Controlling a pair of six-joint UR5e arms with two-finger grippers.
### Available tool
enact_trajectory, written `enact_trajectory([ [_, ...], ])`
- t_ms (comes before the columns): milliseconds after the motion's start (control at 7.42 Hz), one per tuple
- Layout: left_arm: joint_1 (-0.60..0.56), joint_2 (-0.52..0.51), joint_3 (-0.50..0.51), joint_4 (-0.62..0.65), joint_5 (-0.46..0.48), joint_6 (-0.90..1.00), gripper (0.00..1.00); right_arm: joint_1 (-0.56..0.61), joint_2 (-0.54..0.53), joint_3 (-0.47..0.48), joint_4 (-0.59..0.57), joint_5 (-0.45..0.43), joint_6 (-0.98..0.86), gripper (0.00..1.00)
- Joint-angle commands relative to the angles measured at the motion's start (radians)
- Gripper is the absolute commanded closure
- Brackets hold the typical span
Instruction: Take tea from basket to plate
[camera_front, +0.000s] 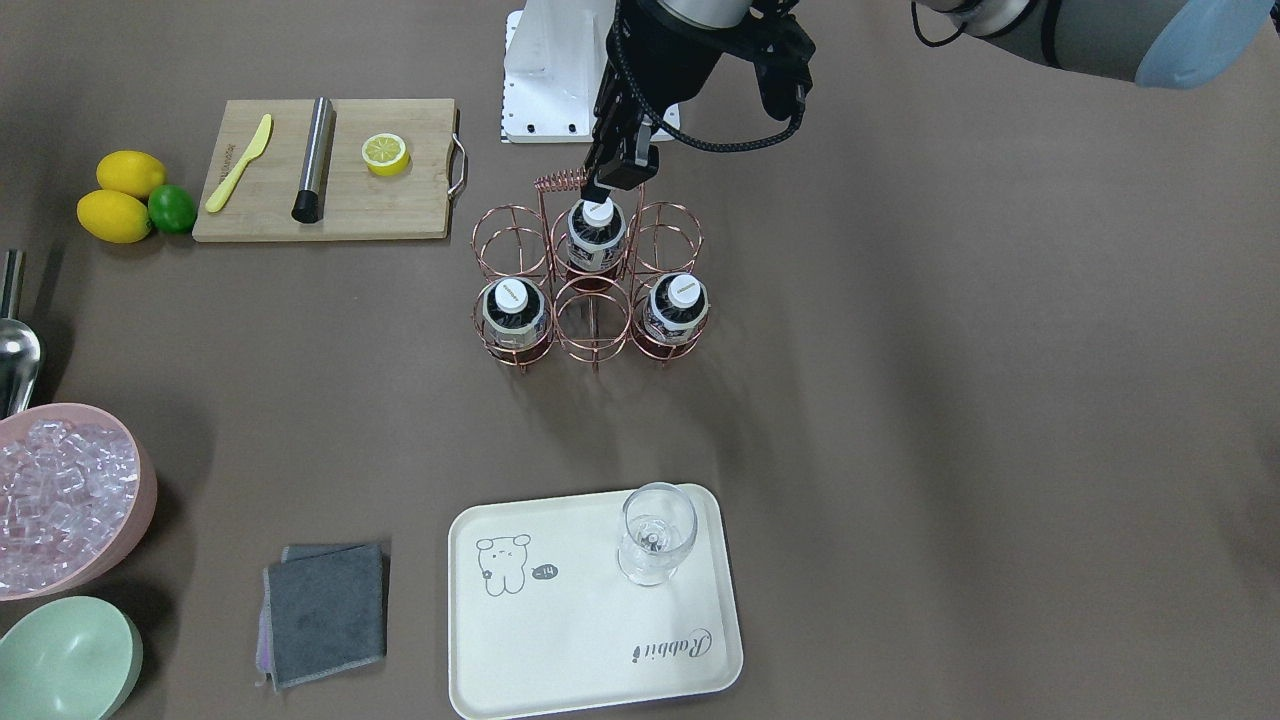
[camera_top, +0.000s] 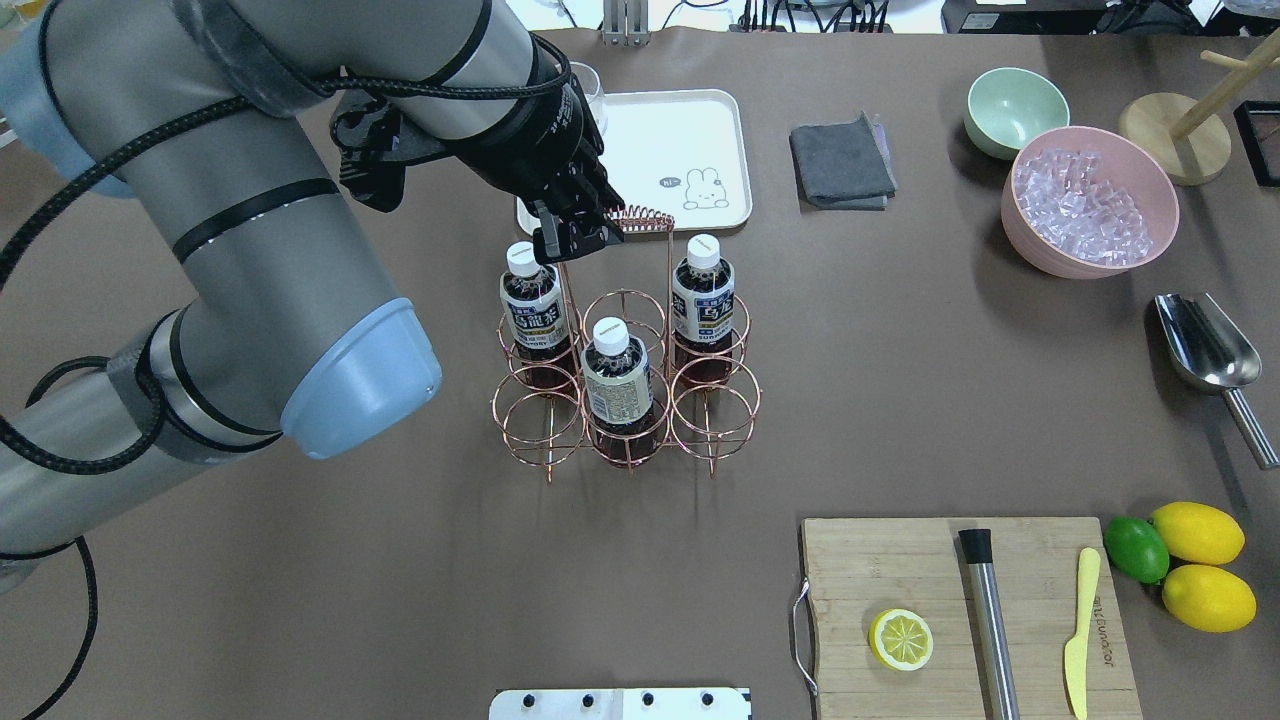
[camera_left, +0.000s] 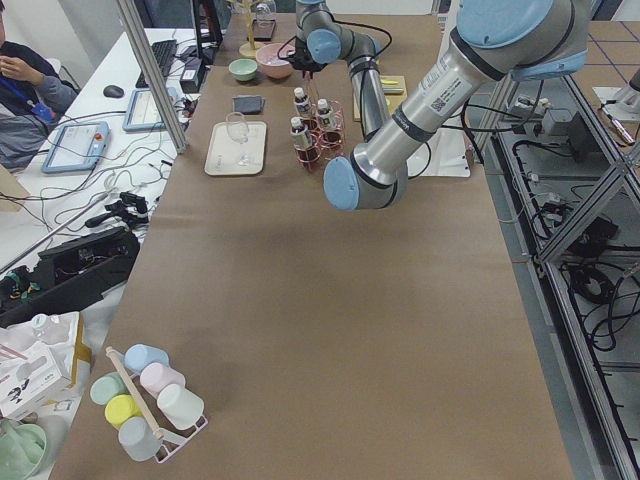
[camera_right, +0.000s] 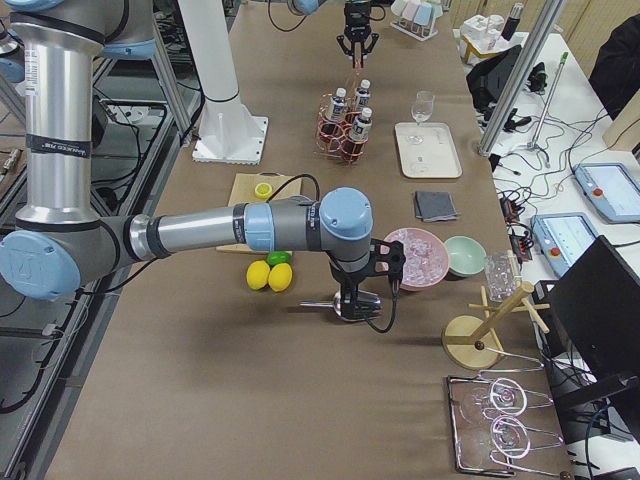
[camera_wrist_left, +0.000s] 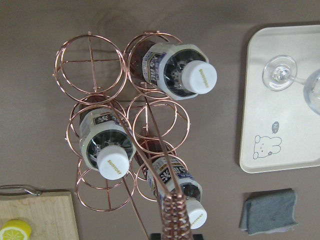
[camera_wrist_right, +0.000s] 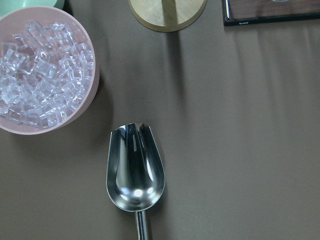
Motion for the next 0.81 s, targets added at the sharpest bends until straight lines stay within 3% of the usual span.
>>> enact_trajectory([
  [0, 0.027, 0.029, -0.031, -0.002, 0.007, -0.018, 1.0, 0.001, 0.001, 0.029, 0.0, 0.011, 0.016, 0.0],
  [404, 0.027, 0.045, -0.045, -0.011, 0.006, -0.02, 1.0, -0.021, 0.085, 0.034, 0.002, 0.06, 0.033, 0.0],
  [674, 0.029, 0.045, -0.045, -0.011, 0.006, -0.02, 1.0, -0.163, 0.194, 0.092, 0.002, 0.016, 0.265, 0.0],
])
